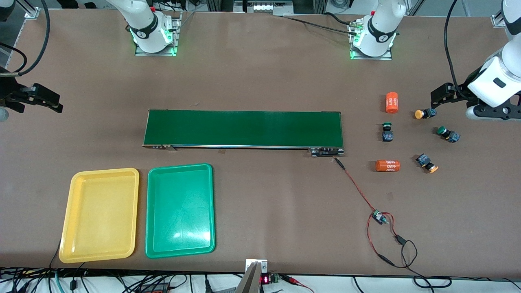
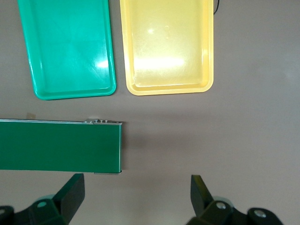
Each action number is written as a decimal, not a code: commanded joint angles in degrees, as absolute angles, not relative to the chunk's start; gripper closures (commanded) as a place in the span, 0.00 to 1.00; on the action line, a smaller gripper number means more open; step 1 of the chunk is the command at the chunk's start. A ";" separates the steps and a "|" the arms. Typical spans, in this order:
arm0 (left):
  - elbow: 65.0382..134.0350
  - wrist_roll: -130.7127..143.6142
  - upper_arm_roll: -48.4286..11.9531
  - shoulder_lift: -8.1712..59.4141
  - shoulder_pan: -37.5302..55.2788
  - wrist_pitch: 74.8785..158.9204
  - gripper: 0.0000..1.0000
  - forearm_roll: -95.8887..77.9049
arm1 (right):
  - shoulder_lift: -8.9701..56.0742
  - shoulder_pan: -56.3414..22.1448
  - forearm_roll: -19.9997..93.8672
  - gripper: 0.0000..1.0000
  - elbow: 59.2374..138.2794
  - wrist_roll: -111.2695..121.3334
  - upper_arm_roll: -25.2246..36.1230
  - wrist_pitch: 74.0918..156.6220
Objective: Sort buttons by color to trays
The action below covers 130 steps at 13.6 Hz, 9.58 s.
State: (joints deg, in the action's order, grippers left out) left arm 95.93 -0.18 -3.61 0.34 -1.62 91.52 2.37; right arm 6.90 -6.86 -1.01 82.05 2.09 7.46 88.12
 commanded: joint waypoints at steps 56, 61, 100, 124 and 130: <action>109.60 -84.90 -5.96 28.58 -2.64 134.41 0.76 5.89 | 6.50 -6.06 -0.53 0.00 82.44 1.58 6.50 87.98; 108.37 -83.59 -15.36 23.38 -2.72 117.45 0.79 5.80 | 6.50 -6.06 -0.62 0.00 82.62 1.67 6.50 87.71; 86.50 -0.27 -23.73 27.32 -12.57 87.04 0.00 12.83 | 6.33 -6.06 -0.62 0.00 82.97 1.67 6.50 88.07; 124.81 5.80 -23.55 26.19 -22.50 127.71 0.43 18.09 | 6.33 -6.06 -0.62 0.00 82.97 1.67 6.50 87.63; 115.35 6.59 -27.05 24.79 -21.97 112.03 0.70 17.76 | 6.33 -6.06 -0.62 0.00 82.97 1.67 6.50 87.63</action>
State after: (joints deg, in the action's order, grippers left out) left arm 120.88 5.97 -23.99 25.99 -22.09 120.69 16.83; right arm 6.96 -6.78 -1.01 82.56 2.09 7.21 88.05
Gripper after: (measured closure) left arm 0.604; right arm 0.000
